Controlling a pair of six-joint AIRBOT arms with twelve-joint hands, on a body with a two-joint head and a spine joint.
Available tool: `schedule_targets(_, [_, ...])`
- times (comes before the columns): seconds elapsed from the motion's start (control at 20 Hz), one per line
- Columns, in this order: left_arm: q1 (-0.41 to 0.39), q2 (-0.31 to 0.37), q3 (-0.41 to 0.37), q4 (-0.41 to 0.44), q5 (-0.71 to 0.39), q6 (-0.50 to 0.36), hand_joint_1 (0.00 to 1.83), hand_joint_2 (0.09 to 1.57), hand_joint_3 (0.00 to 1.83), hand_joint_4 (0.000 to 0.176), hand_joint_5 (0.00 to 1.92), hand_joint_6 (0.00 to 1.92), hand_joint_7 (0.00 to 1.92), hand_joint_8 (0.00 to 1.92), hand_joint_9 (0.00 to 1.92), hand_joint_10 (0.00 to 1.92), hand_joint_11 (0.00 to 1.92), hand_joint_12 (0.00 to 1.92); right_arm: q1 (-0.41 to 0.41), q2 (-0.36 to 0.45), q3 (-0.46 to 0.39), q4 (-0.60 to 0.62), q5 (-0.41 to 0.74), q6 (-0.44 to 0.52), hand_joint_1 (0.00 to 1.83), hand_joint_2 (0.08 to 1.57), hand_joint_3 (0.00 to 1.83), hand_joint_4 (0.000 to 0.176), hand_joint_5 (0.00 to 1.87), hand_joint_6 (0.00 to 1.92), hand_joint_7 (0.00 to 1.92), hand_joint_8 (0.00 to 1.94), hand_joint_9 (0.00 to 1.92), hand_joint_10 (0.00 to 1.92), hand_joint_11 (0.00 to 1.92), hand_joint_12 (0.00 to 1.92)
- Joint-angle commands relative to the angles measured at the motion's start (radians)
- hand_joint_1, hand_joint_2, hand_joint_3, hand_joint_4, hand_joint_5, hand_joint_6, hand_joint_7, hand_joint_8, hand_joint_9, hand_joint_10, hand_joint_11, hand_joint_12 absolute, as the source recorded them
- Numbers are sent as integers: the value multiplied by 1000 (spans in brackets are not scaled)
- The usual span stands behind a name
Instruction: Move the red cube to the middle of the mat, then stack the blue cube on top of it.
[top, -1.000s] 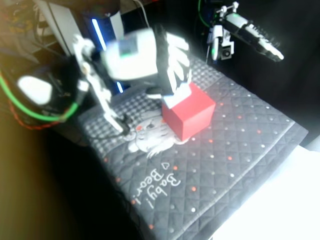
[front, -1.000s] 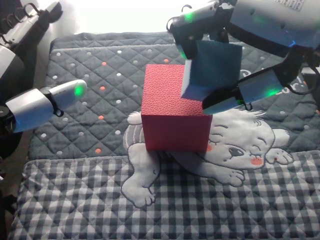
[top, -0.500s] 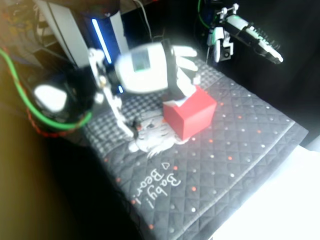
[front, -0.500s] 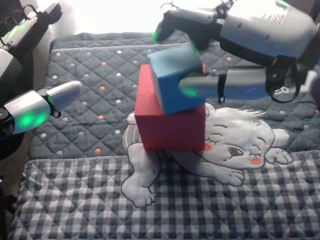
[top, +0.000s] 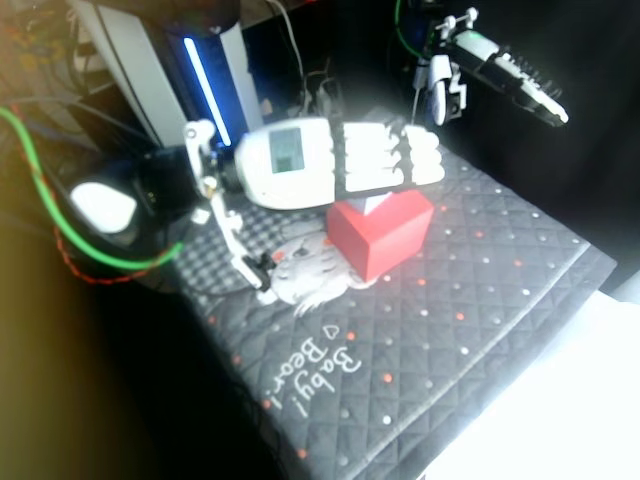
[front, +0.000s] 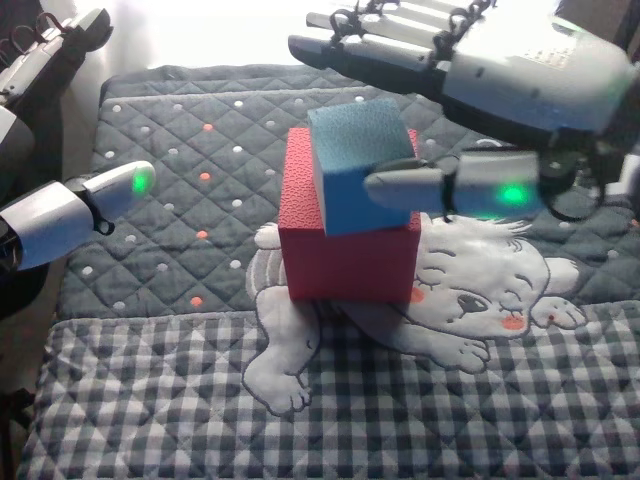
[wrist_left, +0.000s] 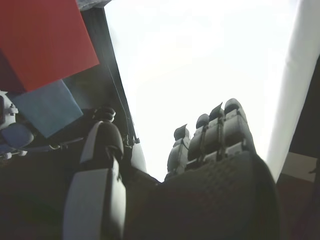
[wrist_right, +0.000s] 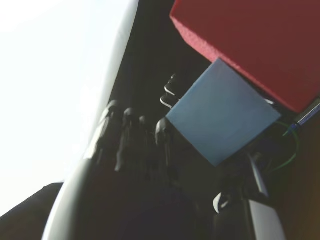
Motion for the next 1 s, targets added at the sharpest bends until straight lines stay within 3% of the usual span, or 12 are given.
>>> schedule_targets(0.0, [-2, -4, -2, 12, -129, -6, 645, 1184, 0, 140, 5, 1, 0, 0, 0, 0, 0, 0, 10, 33, -11, 38, 136, -7, 435, 1179, 0, 9, 1, 0, 0, 0, 0, 0, 0, 0])
schedule_targets(0.05, [0, -4, -3, 10, -130, -6, 640, 1179, 0, 144, 2, 0, 0, 0, 0, 0, 0, 0, 10, 60, -24, 38, 143, -9, 476, 1204, 0, 6, 0, 0, 0, 0, 0, 0, 0, 0])
schedule_targets(0.2, [27, 5, -15, 3, -165, -10, 623, 1164, 0, 138, 10, 2, 0, 0, 0, 0, 0, 0, -19, 165, -80, 64, 188, -37, 499, 1032, 0, 0, 0, 0, 0, 0, 0, 0, 31, 16])
schedule_targets(0.25, [33, 6, -17, 1, -174, -12, 596, 1161, 0, 148, 3, 0, 0, 0, 0, 0, 0, 0, -35, 192, -99, 91, 204, -73, 521, 1026, 34, 0, 0, 0, 0, 0, 37, 125, 5, 482])
schedule_targets(0.35, [43, 10, -23, 0, -197, -13, 582, 1148, 0, 152, 0, 0, 0, 0, 0, 0, 0, 0, -100, 266, -147, 172, 258, -165, 555, 1061, 4, 0, 0, 0, 0, 0, 1, 4, 0, 48])
schedule_targets(0.4, [49, 12, -26, 0, -212, -14, 550, 1146, 0, 140, 0, 0, 0, 0, 0, 0, 0, 0, -146, 299, -166, 224, 292, -203, 531, 1059, 2, 0, 0, 0, 0, 0, 0, 0, 0, 9])
schedule_targets(0.45, [53, 16, -30, 0, -223, -14, 581, 1148, 0, 112, 6, 2, 0, 0, 0, 0, 0, 0, -181, 320, -171, 256, 312, -203, 536, 1167, 23, 0, 0, 0, 0, 0, 2, 1, 0, 399])
schedule_targets(0.55, [63, 23, -35, 0, -251, -14, 632, 1116, 0, 173, 0, 0, 0, 0, 0, 0, 0, 0, -249, 358, -185, 321, 349, -209, 508, 1208, 8, 0, 0, 0, 0, 0, 0, 0, 0, 10])
schedule_targets(0.75, [81, 41, -49, 0, -299, -14, 511, 956, 0, 175, 0, 0, 0, 0, 0, 0, 0, 0, -348, 424, -254, 448, 446, -377, 557, 1211, 7, 0, 0, 0, 0, 0, 0, 0, 0, 0])
schedule_targets(0.8, [87, 49, -55, 2, -315, -17, 551, 942, 0, 164, 0, 0, 0, 0, 0, 0, 0, 0, -368, 434, -263, 468, 468, -402, 548, 1203, 3, 29, 0, 0, 0, 0, 0, 0, 0, 0])
schedule_targets(0.85, [91, 56, -56, 11, -335, -27, 528, 938, 0, 157, 0, 0, 0, 0, 0, 0, 0, 0, -383, 447, -275, 496, 488, -436, 549, 1197, 0, 38, 0, 0, 0, 0, 0, 0, 0, 0])
schedule_targets(0.95, [97, 67, -59, 13, -360, -45, 536, 927, 0, 174, 0, 0, 0, 0, 0, 0, 0, 0, -393, 473, -303, 525, 527, -514, 568, 1202, 2, 70, 0, 0, 0, 0, 0, 0, 0, 0])
